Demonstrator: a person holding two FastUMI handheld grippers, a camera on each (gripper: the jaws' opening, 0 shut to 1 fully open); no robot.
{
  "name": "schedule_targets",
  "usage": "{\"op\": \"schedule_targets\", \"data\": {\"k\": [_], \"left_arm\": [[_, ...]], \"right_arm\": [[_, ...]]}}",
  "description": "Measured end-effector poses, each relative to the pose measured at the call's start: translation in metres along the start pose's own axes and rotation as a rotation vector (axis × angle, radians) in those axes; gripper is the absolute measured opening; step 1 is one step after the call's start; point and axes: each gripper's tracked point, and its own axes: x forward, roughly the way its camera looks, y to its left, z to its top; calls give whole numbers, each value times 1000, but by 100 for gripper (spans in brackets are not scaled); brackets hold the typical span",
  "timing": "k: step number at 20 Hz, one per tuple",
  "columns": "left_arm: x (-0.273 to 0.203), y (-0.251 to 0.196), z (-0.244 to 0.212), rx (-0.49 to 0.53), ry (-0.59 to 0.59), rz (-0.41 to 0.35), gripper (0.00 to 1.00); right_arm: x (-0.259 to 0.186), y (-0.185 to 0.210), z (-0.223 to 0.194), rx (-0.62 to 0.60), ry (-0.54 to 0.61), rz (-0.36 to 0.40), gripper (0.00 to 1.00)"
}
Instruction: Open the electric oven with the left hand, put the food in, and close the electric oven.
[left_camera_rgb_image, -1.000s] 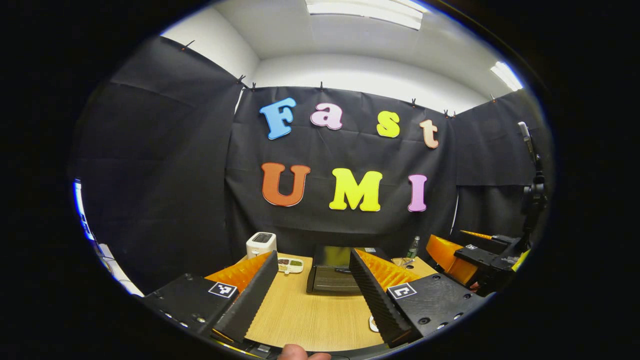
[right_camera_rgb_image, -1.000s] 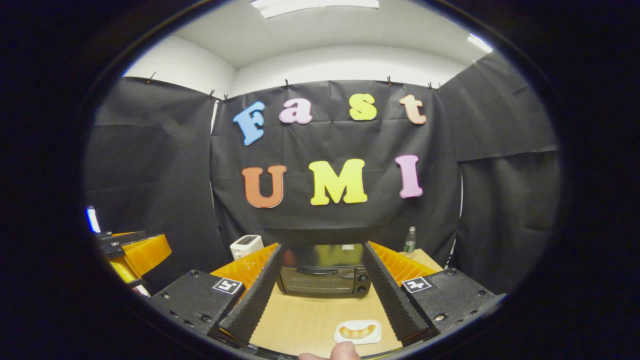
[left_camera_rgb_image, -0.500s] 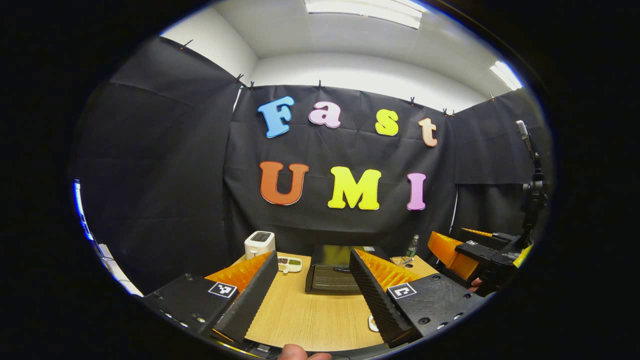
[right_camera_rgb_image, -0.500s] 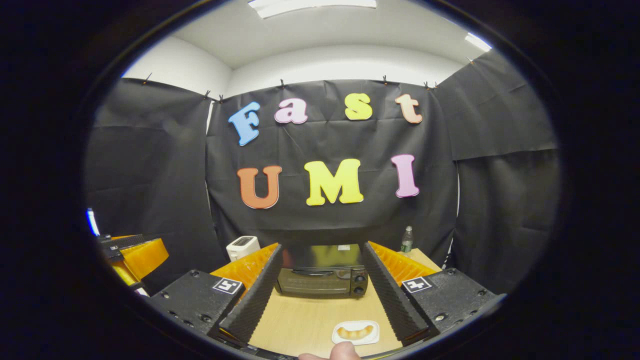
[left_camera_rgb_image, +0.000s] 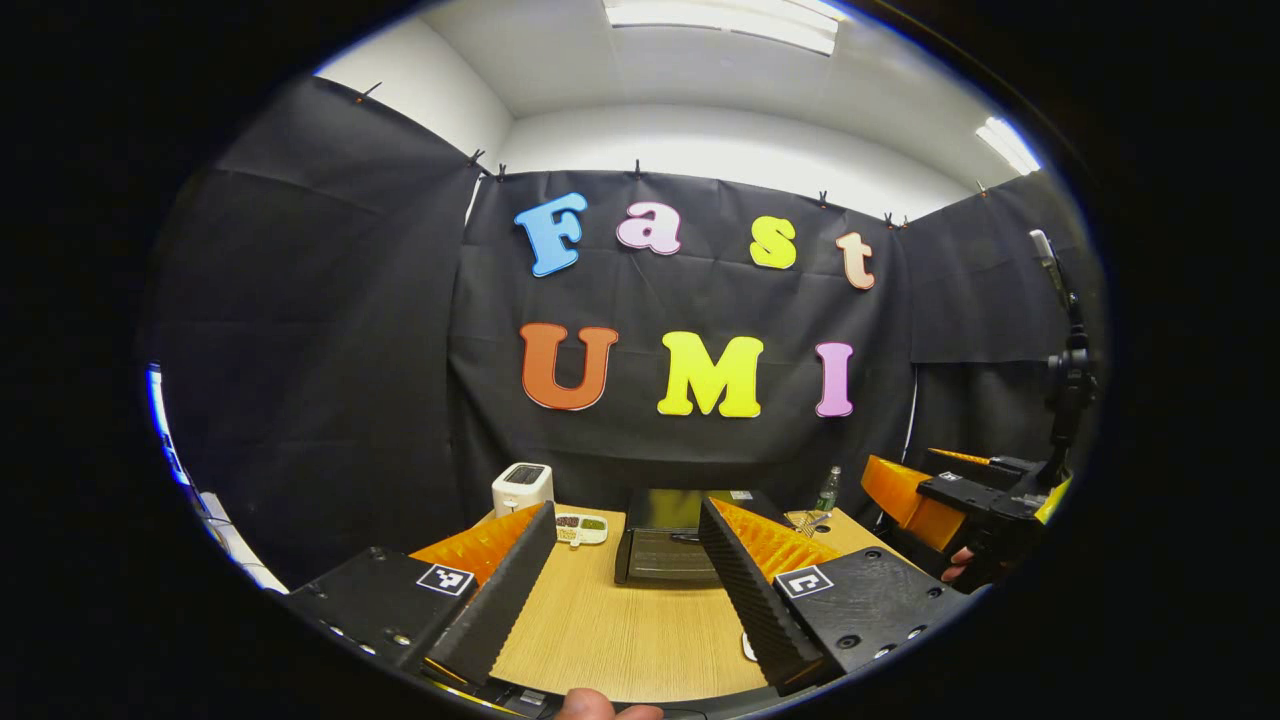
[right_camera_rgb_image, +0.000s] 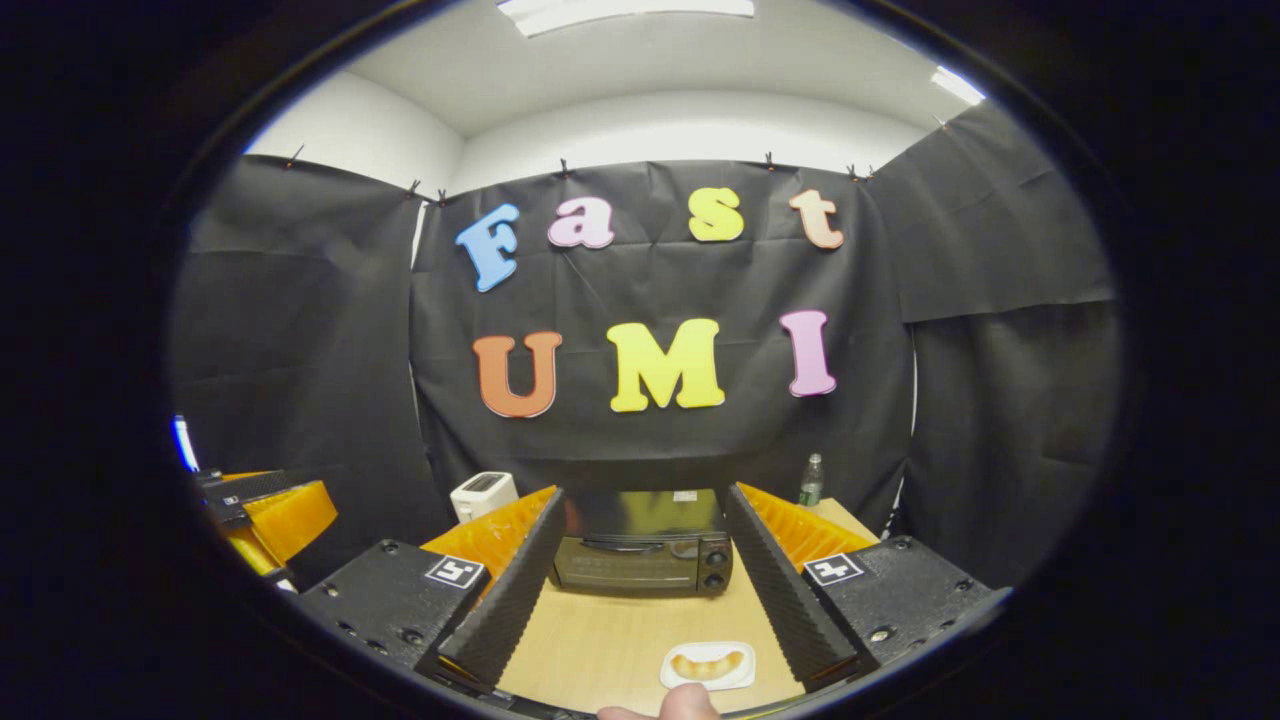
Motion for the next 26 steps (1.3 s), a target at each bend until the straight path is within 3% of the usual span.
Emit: {"op": "schedule_targets", "data": {"k": [17,26], "left_arm": [[10,-11,-3,-3,6,-4,94],[69,-88,-30,-28,86,-125,94]], "right_arm": [[2,-19,-6,1,10,-21,98],[8,-123,-14,28,11,-217,98]]}}
